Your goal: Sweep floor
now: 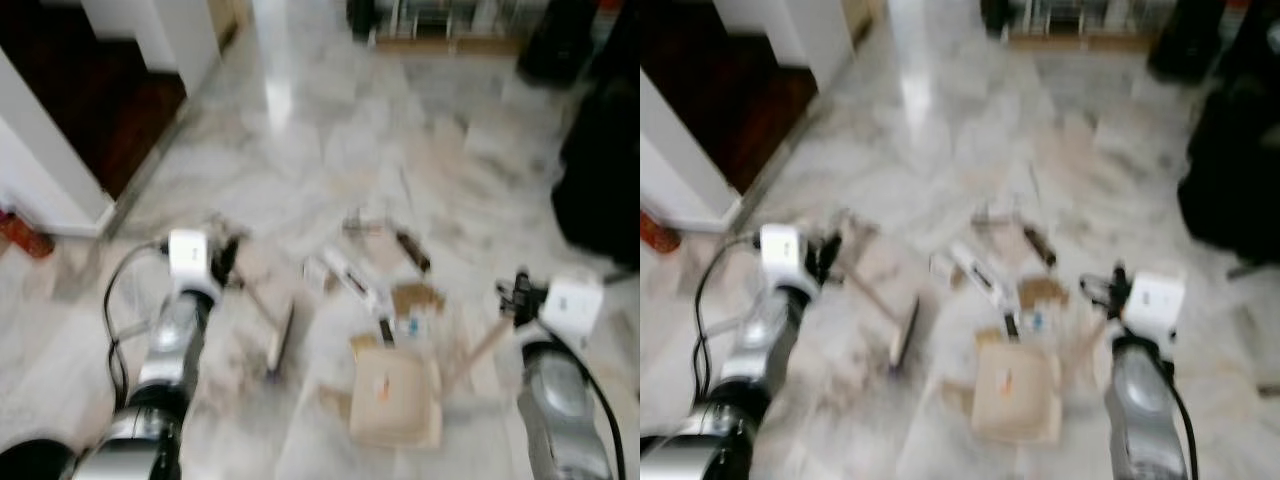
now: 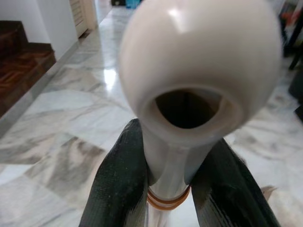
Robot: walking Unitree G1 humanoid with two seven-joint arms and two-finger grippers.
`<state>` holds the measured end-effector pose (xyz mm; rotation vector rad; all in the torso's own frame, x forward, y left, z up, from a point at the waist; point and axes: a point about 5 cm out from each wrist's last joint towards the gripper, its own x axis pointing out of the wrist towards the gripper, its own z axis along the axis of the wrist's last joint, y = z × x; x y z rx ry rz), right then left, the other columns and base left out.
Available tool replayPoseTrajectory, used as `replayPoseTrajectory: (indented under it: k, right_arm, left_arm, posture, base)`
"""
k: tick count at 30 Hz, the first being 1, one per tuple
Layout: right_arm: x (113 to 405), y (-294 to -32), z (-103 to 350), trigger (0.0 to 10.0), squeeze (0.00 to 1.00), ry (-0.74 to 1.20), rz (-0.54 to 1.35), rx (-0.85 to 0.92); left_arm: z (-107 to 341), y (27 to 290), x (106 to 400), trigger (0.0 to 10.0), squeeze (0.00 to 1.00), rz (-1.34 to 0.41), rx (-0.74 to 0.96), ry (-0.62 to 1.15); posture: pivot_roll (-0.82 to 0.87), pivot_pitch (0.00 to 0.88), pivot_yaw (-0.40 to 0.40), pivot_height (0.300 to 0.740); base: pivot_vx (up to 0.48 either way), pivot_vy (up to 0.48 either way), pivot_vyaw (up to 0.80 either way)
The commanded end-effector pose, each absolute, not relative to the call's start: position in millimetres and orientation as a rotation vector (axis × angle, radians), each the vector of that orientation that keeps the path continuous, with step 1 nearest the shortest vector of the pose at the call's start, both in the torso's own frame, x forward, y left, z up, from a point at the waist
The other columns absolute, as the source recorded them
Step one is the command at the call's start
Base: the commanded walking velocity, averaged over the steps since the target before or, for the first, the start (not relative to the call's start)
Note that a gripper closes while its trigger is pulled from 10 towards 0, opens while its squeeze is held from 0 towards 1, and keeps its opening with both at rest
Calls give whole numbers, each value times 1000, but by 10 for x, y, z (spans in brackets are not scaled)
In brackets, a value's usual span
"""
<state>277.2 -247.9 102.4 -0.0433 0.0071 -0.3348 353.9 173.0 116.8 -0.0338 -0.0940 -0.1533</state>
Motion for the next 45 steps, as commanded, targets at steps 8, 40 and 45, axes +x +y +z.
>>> replayPoseTrajectory:
  k: [8,40,45]
  right_arm:
    - [2723,-2597,1120,10000,0,-39,-377,-79]
    - [2731,-2647,1157,10000,0,-38,-378,-74]
    - [2731,-2631,1154,10000,0,-35,-372,-75]
  left_arm:
    - [1235,1767,3548,10000,0,-149,-21,-124]
    - [1220,1786,3544,10000,0,-117,-21,-121]
    - [1213,1787,3541,10000,0,-115,-22,-117]
  posture:
    - [59,123,47,740]
    - [52,137,32,740]
    - [52,136,30,740]
  base:
    - [253,0,0]
    - [200,-131,0]
    - [0,0,0]
